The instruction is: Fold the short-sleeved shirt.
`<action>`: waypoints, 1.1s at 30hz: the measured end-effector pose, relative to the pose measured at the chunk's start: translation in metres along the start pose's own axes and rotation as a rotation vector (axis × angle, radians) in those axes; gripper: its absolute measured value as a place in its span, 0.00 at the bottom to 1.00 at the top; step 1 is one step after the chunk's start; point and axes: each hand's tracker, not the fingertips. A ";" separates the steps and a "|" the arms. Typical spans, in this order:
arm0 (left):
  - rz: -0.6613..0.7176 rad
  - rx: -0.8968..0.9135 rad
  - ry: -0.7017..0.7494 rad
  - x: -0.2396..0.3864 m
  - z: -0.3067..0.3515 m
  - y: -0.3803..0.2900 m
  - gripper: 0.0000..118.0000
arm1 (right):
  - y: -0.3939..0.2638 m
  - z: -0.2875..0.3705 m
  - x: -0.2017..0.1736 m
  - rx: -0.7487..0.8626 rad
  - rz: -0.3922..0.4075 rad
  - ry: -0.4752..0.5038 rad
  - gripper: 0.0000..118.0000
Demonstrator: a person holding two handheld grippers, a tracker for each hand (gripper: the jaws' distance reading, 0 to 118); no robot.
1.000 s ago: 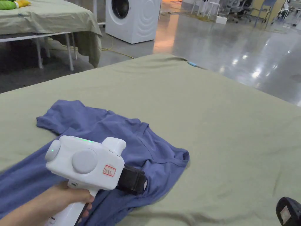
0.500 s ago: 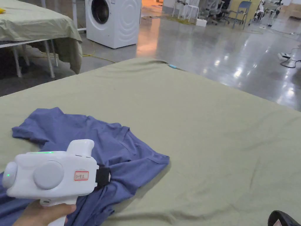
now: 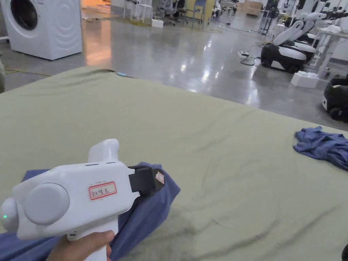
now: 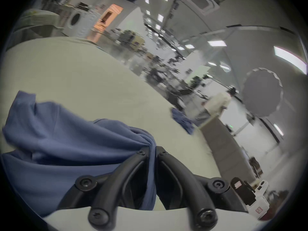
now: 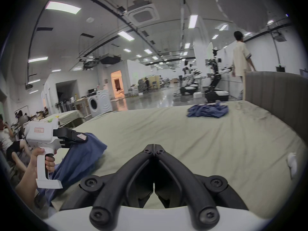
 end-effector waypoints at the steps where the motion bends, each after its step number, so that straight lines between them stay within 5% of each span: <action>1: -0.022 -0.031 -0.050 0.022 -0.017 -0.010 0.06 | 0.002 0.010 0.011 0.009 -0.002 -0.029 0.02; 12: -0.321 -0.546 -0.476 0.231 -0.112 -0.201 0.06 | 0.001 0.118 0.110 0.070 0.008 -0.420 0.02; 20: -0.570 -0.722 -0.324 0.222 -0.108 -0.302 0.06 | -0.024 0.131 0.129 0.022 -0.099 -0.446 0.02; 24: -0.455 -0.726 -0.356 0.211 -0.106 -0.290 0.07 | -0.031 0.122 0.120 -0.011 -0.107 -0.400 0.02; 25: -0.430 -0.724 -0.352 0.210 -0.100 -0.281 0.14 | -0.032 0.120 0.117 -0.015 -0.103 -0.380 0.02; 27: -0.411 -0.687 -0.335 0.202 -0.079 -0.263 0.68 | -0.031 0.120 0.114 -0.017 -0.098 -0.343 0.02; 28: -0.403 -0.647 -0.338 0.196 -0.061 -0.250 0.78 | -0.026 0.110 0.117 -0.015 -0.096 -0.317 0.02; 31: -0.426 -0.461 -0.261 0.164 0.000 -0.219 0.76 | -0.024 0.100 0.103 -0.010 -0.082 -0.250 0.02; 32: -0.437 -0.400 -0.200 0.152 0.018 -0.209 0.58 | -0.024 0.096 0.098 -0.014 -0.077 -0.233 0.02; 33: -0.445 -0.370 -0.132 0.141 0.030 -0.203 0.21 | -0.025 0.093 0.095 -0.020 -0.075 -0.218 0.02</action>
